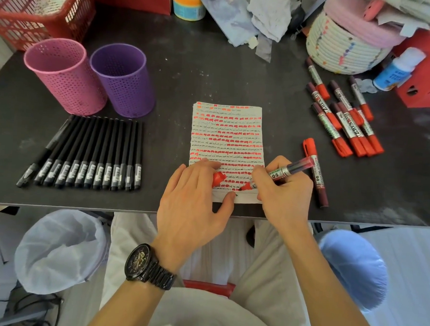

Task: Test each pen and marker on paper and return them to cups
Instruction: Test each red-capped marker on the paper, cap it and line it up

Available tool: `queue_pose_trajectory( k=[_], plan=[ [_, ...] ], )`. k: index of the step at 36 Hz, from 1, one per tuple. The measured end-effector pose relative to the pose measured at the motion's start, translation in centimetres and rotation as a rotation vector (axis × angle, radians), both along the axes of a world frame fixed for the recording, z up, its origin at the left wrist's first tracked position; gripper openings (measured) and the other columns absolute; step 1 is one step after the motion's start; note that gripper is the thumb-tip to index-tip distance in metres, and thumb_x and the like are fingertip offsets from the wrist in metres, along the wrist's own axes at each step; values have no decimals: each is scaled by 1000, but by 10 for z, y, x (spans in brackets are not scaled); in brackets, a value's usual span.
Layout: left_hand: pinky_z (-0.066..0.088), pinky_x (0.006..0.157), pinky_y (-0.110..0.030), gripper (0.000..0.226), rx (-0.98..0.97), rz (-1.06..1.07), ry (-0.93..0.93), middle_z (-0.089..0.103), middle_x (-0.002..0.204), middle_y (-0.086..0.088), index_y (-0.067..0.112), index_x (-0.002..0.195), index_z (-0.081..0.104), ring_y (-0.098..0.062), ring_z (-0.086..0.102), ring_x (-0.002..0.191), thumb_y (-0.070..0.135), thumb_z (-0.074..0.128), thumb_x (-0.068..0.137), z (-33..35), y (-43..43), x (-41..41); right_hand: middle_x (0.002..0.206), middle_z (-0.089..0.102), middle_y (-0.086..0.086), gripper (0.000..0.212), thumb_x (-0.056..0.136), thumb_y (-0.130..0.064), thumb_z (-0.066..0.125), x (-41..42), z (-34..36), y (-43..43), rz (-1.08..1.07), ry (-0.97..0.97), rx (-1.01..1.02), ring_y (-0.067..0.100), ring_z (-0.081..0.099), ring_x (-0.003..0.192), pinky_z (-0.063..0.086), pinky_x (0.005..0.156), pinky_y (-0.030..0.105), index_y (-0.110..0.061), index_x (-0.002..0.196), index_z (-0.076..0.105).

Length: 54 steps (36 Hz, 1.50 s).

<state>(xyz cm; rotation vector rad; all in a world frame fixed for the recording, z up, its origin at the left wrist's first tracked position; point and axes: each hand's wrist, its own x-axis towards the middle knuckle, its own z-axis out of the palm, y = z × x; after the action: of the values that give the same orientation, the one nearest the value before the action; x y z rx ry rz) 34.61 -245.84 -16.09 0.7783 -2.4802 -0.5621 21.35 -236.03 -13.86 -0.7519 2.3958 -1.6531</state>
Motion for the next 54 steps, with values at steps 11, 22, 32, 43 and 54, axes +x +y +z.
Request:
queue_pose_trajectory(
  k=[11,22,32,43,54],
  plan=[
    [31,118,-36,45,-7,-19,2,62,130,8,17,123,55,-13,58,120,46,60,88,-1,0,1,46,54,1,35,91,-26,73,1,6,7,-65,-168,-209,14,50,40,40,39,26,-23,63,53],
    [42,111,-33,45,79,-26,97,61,135,12,20,130,61,-10,46,139,44,52,93,9,0,7,59,63,3,38,84,-67,68,21,10,34,-86,-281,-327,15,57,46,44,46,24,-28,88,70],
    [38,73,-18,9,207,23,445,53,90,15,24,91,53,-9,51,82,31,53,96,6,16,48,73,68,16,20,88,-25,57,68,-7,88,-7,-785,-587,20,56,47,42,40,22,-17,86,75],
    [36,50,-13,19,728,60,125,53,66,14,41,111,47,-5,47,51,53,49,96,-41,65,104,65,69,12,33,97,-25,60,95,-28,94,-277,-1118,-387,13,47,40,39,37,19,-19,68,73],
    [49,65,-15,24,898,8,60,65,91,17,50,108,53,-1,62,77,63,52,88,-49,59,105,63,67,9,38,95,-34,66,96,-26,79,-245,-1014,-247,11,52,43,41,41,19,-23,60,75]
  ],
)
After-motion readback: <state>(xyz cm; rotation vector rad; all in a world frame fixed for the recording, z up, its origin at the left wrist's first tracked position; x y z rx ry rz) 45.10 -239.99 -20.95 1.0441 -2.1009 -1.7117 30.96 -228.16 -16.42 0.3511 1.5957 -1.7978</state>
